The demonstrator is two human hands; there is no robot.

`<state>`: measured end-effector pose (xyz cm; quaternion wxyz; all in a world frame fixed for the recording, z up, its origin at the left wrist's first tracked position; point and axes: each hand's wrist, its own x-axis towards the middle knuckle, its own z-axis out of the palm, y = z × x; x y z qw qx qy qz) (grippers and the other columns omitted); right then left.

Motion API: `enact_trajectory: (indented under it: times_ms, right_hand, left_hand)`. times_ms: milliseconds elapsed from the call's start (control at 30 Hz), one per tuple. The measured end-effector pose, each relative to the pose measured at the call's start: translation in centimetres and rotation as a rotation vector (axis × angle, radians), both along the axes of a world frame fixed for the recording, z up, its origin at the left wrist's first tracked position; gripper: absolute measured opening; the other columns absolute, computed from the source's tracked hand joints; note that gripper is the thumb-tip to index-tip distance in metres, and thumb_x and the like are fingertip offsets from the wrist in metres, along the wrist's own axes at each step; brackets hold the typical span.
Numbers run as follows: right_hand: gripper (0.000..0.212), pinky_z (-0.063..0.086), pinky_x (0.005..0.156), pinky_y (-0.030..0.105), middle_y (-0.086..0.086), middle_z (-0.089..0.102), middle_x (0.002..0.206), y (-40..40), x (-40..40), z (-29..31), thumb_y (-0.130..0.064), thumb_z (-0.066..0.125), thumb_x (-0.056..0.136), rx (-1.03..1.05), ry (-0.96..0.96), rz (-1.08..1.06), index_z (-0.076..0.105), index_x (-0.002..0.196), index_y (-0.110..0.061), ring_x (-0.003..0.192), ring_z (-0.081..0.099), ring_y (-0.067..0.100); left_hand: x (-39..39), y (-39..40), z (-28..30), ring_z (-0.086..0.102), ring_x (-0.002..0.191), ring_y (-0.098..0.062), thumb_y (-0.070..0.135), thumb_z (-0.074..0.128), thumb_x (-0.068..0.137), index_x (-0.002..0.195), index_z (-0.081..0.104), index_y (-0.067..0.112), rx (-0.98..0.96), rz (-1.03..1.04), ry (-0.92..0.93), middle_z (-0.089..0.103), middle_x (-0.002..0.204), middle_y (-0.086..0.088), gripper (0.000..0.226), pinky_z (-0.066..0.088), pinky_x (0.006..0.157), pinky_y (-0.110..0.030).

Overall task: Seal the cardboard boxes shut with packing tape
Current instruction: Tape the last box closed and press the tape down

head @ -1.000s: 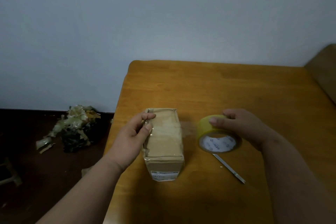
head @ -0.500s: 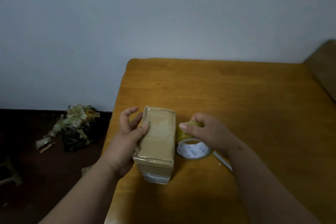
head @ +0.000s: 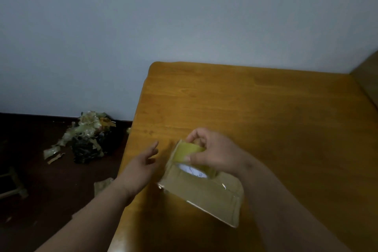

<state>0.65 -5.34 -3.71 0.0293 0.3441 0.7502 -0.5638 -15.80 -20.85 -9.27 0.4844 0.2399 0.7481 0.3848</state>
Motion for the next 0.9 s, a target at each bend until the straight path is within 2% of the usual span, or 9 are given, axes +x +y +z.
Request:
enact_trajectory:
  times_ms: [133,233,300,400,533,600,667,767,900]
  right_hand:
    - [0.048,0.052,0.094,0.038,-0.009,0.067,0.112,-1.6,-0.7,-1.6,-0.056,0.080,0.063,-0.019,0.000,-0.092,0.062,0.102,-0.033,0.105,0.063,0.008]
    - [0.032,0.052,0.074,0.033,-0.001,0.069,0.090,-1.5,-0.2,-1.4,-0.051,0.073,0.078,-0.029,0.041,-0.113,0.065,0.092,-0.024,0.082,0.064,0.011]
    - [0.028,0.046,0.070,0.039,0.004,0.063,0.078,-1.1,0.3,-1.5,-0.046,0.070,0.074,-0.128,0.089,-0.157,0.065,0.080,-0.019,0.076,0.058,0.018]
    - [0.020,0.037,0.075,0.041,0.004,0.054,0.073,-0.4,1.5,-2.5,-0.038,0.069,0.062,-0.346,0.153,-0.251,0.063,0.069,-0.020,0.079,0.049,0.024]
    - [0.039,0.035,0.079,0.043,0.012,0.053,0.084,-1.0,2.6,-3.5,-0.045,0.074,0.065,-0.441,0.175,-0.234,0.064,0.082,-0.012,0.085,0.049,0.026]
    - [0.048,0.036,0.078,0.041,0.012,0.054,0.086,-1.4,2.7,-3.5,-0.050,0.072,0.069,-0.381,0.165,-0.202,0.065,0.088,-0.007,0.084,0.050,0.024]
    - [0.040,0.038,0.073,0.038,0.009,0.054,0.082,-1.5,3.0,-3.0,-0.052,0.067,0.075,-0.303,0.156,-0.164,0.065,0.083,-0.013,0.079,0.051,0.021]
    - [0.030,0.037,0.067,0.033,0.004,0.053,0.075,-0.9,4.9,-1.7,-0.047,0.061,0.081,-0.197,0.118,-0.147,0.063,0.078,-0.017,0.071,0.049,0.017]
    - [0.037,0.038,0.067,0.032,0.000,0.058,0.071,0.2,9.6,-0.3,-0.052,0.062,0.074,-0.084,-0.061,-0.173,0.065,0.075,-0.016,0.067,0.053,0.011]
  left_hand:
    - [-0.6,-0.4,0.1,0.019,0.144,-0.006,0.011,0.069,0.083,0.143,0.015,0.063,0.046,-0.298,0.017,0.017,0.158,0.016,0.096,0.032,0.111,-0.031]
    - [-0.6,0.9,-0.5,-0.007,0.150,-0.013,0.027,0.086,0.068,0.139,-0.015,0.060,0.007,-0.647,0.366,-0.013,0.161,0.016,0.128,0.015,0.122,-0.040]
    - [-0.6,2.3,-0.8,-0.015,0.149,-0.016,0.041,0.088,0.062,0.134,-0.026,0.056,-0.031,-0.755,0.523,-0.023,0.159,0.016,0.137,0.010,0.122,-0.048]
    - [-1.2,4.2,-1.7,-0.014,0.150,-0.019,0.045,0.091,0.057,0.140,-0.023,0.054,-0.075,-0.790,0.501,-0.024,0.159,0.016,0.141,0.010,0.122,-0.052]
    - [-1.7,4.4,-4.1,-0.002,0.150,-0.021,0.048,0.094,0.049,0.140,0.000,0.065,-0.074,-0.761,0.339,-0.015,0.161,0.016,0.133,0.017,0.121,-0.051]
    - [-1.9,4.1,-5.1,-0.001,0.151,-0.020,0.069,0.088,0.036,0.135,-0.001,0.073,-0.055,-0.735,0.325,-0.015,0.160,0.020,0.132,0.019,0.120,-0.052]
    - [-2.1,4.1,-5.5,-0.010,0.150,-0.019,0.081,0.078,0.032,0.130,-0.008,0.075,-0.091,-0.774,0.402,-0.016,0.161,0.018,0.130,0.012,0.121,-0.053]
    - [-1.9,4.1,-4.9,-0.021,0.148,-0.021,0.076,0.079,0.046,0.125,-0.018,0.077,-0.143,-0.812,0.494,-0.017,0.161,0.016,0.125,0.004,0.120,-0.056]
    - [-1.5,4.1,-3.8,-0.022,0.147,-0.023,0.062,0.083,0.057,0.129,-0.015,0.072,-0.178,-0.800,0.464,-0.017,0.161,0.015,0.122,0.002,0.119,-0.057]
